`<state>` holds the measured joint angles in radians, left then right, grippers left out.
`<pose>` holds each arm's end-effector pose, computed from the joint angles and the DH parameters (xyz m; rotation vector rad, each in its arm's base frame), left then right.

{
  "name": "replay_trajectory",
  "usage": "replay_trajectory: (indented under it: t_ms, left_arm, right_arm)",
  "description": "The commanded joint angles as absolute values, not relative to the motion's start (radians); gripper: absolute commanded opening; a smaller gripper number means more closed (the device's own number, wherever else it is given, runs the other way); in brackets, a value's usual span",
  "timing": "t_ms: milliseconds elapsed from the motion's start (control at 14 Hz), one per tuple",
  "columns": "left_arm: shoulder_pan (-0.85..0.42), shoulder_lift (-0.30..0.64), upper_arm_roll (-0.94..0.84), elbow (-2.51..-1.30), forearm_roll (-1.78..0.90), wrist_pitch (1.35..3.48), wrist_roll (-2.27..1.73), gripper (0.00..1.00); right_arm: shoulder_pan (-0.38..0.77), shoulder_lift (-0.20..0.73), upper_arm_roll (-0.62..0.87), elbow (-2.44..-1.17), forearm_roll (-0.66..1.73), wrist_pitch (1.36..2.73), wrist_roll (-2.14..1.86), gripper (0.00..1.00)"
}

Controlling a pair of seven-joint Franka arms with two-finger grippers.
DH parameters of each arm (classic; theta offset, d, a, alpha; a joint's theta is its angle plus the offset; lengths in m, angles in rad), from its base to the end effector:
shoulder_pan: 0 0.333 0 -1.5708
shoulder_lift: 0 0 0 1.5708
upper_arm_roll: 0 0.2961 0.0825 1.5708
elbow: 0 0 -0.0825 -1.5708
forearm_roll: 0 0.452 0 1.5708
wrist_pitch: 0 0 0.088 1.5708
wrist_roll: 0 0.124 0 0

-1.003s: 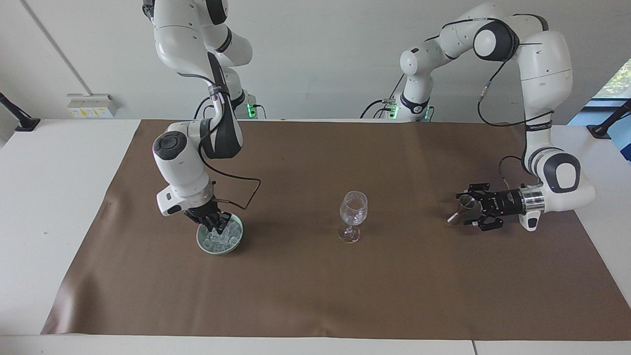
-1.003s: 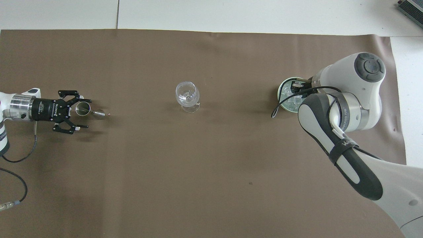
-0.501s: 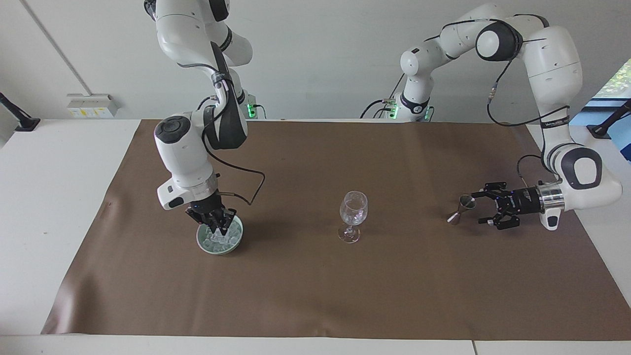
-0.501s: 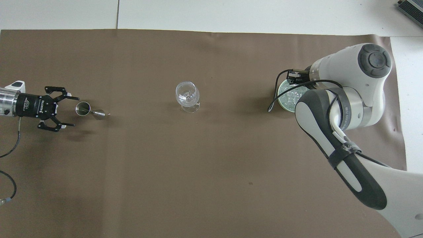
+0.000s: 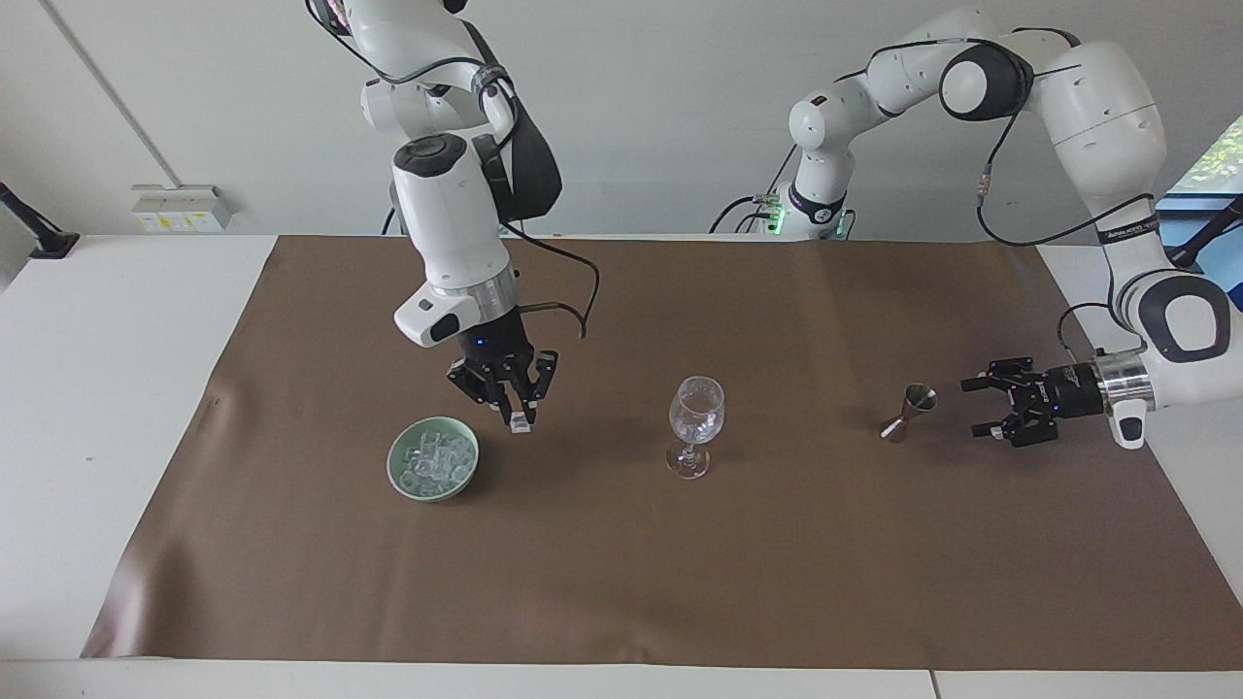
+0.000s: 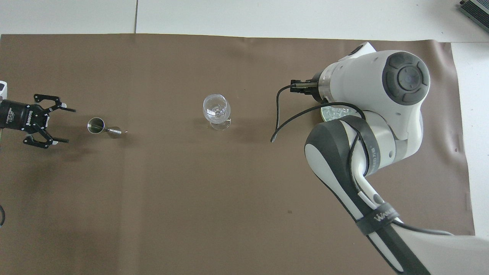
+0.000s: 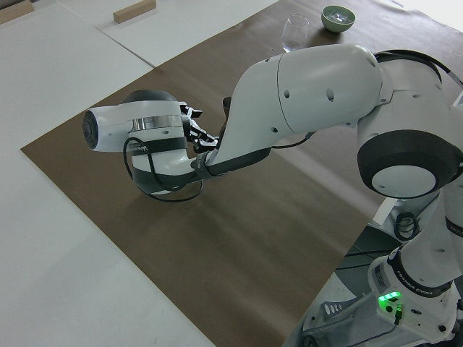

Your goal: Pour wine and add ice with both arms

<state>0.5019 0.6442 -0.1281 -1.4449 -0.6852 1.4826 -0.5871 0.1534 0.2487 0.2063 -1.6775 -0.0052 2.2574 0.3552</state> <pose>0.6742 0.1872 0.2510 1.9626 1.2334 -0.8215 0.6851 0.2471 0.4347 -2.9493 0.0112 -0.4461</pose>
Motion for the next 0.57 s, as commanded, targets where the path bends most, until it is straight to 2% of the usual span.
replay_trajectory:
  t_ms: [0, 501]
  left_arm:
    - [0.508, 0.663, -0.135, -1.364, -0.635, 1.445, -0.552, 1.0]
    - [0.491, 0.617, -0.14, -1.296, -0.549, 1.451, -0.494, 1.0]
  right_arm:
    - [0.15, 0.233, 0.282, -1.678, -0.006, 2.241, 0.377, 0.0]
    - [0.198, 0.244, 0.364, -1.638, -0.011, 2.26, 0.371, 0.0]
